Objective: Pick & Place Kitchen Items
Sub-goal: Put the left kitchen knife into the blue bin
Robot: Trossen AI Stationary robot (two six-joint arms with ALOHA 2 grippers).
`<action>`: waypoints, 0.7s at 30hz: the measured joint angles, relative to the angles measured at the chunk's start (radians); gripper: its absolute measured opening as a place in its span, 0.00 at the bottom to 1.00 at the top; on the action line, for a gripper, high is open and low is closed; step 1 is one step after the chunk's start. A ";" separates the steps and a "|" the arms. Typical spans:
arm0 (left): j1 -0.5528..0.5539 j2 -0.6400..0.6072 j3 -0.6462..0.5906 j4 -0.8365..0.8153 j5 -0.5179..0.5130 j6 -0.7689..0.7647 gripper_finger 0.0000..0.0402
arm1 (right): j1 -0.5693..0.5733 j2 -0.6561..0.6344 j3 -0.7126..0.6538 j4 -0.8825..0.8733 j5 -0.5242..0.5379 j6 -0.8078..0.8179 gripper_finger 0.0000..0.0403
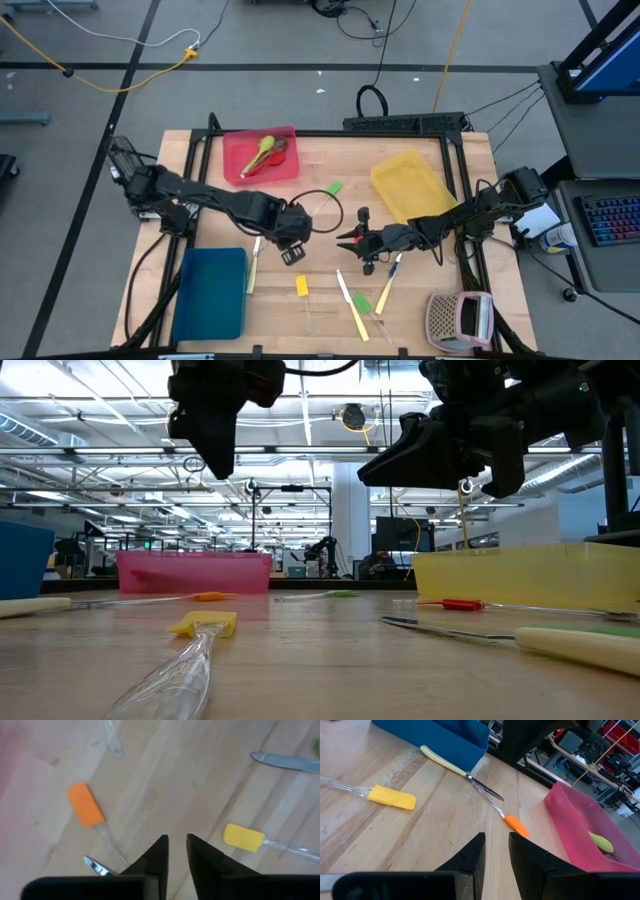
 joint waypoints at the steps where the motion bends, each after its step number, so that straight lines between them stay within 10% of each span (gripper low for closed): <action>1: -0.006 0.000 -0.010 -0.001 0.000 -0.020 0.21 | 0.000 0.000 0.000 0.000 0.000 0.001 0.19; 21: -0.007 0.001 -0.332 -0.050 0.080 -0.371 0.33 | 0.000 0.000 0.000 0.007 0.000 0.018 0.19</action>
